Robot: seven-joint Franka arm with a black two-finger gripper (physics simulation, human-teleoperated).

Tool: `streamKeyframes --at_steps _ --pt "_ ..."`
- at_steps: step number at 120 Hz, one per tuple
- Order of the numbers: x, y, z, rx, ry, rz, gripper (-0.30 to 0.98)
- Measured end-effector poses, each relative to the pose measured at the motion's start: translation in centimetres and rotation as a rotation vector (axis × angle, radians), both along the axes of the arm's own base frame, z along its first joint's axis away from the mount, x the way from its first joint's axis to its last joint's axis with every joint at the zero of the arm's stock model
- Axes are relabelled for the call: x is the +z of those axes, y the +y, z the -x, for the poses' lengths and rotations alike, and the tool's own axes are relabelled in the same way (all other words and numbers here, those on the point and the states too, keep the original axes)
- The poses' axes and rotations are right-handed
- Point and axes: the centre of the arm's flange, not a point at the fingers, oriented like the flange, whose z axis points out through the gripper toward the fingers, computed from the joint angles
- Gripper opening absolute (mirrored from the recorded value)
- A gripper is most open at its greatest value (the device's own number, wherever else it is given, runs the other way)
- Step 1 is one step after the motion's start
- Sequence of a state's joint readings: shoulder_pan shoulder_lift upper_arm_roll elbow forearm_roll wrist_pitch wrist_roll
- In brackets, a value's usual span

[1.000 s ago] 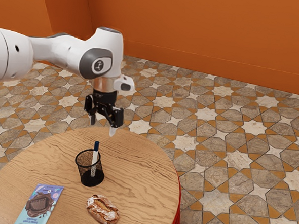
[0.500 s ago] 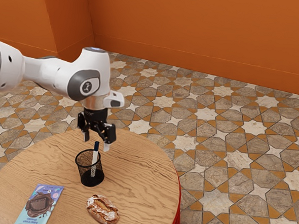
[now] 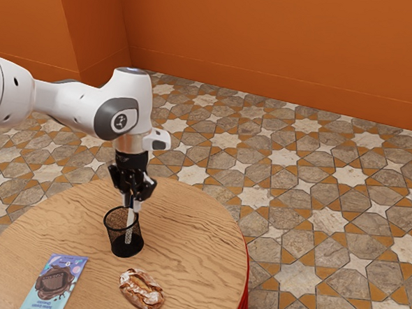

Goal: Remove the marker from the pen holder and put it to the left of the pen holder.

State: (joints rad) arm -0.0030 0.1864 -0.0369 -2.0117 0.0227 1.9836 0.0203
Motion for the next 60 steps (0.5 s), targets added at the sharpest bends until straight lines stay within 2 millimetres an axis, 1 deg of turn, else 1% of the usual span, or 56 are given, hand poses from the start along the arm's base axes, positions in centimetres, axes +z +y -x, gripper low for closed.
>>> streamKeyframes --at_steps 16,24,32,40,48,55,58,60 --pt "0.6 0.0 -0.1 -0.001 -0.01 0.0 0.01" --pt "1.7 0.5 -0.2 0.005 -0.024 -0.003 -0.02" --pt "3.5 0.8 0.0 0.01 -0.047 -0.008 -0.04" --pt "6.6 1.3 0.2 0.018 -0.081 -0.016 -0.05" --pt "10.9 1.7 0.7 0.024 -0.118 -0.025 -0.07" --pt "15.3 2.1 0.6 0.026 -0.142 -0.042 -0.07" --pt "16.6 2.3 0.5 0.026 -0.136 -0.054 -0.07" --pt "17.1 2.4 0.6 0.026 -0.124 -0.063 -0.08"
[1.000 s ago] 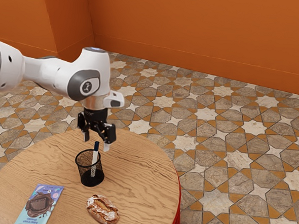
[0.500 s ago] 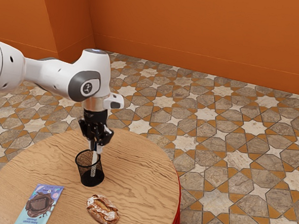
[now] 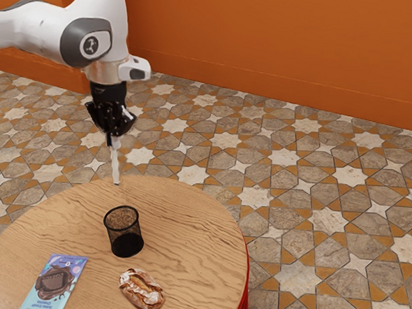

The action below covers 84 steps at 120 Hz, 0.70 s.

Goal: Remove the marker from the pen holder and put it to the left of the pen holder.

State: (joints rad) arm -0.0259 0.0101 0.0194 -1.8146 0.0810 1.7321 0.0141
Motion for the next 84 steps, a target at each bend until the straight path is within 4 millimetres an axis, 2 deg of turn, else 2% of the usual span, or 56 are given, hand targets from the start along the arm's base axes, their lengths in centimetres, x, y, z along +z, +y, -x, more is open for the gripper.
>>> streamKeyframes --at_steps 4,9,15,23,38,54,63,75,84 --pt "-0.2 0.3 -0.2 0.003 0.046 -0.021 -0.08" --pt "-2.0 1.3 -1.8 0.017 0.125 -0.053 -0.08" --pt "-4.3 4.5 -3.1 0.07 0.215 -0.086 -0.08" --pt "-6.5 8.5 -3.8 0.136 0.31 -0.126 -0.08" --pt "-10.4 13.7 -5.2 0.229 0.474 -0.191 -0.08" --pt "-15.1 16.4 -4.7 0.278 0.664 -0.232 -0.08" --pt "-19.0 17.8 -4.0 0.291 0.783 -0.249 -0.08" --pt "-24.2 18.7 -2.9 0.288 0.913 -0.258 -0.08" --pt "-26.9 18.8 -2.4 0.278 0.976 -0.26 -0.08"
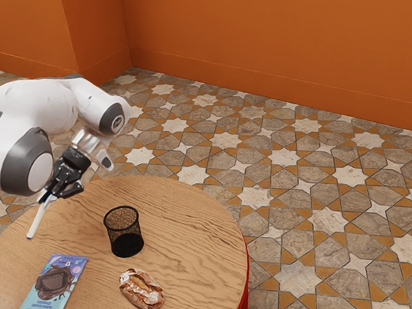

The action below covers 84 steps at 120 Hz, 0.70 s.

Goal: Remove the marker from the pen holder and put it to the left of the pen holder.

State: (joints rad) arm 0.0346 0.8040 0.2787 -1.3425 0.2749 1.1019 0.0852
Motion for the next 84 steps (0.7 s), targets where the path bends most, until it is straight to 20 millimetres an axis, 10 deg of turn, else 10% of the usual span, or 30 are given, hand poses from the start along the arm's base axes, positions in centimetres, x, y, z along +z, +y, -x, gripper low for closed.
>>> streamKeyframes --at_steps 46,54,69,84 --pt "0.6 -0.4 -0.1 0.003 -0.031 0.055 0.49" --pt "6.4 -2.1 -1.2 -0.016 -0.173 0.099 0.54" --pt "24.4 -10.7 -1.3 -0.166 -0.583 0.223 0.61" --pt "32.3 -17.6 2.3 -0.279 -0.806 0.284 0.64"
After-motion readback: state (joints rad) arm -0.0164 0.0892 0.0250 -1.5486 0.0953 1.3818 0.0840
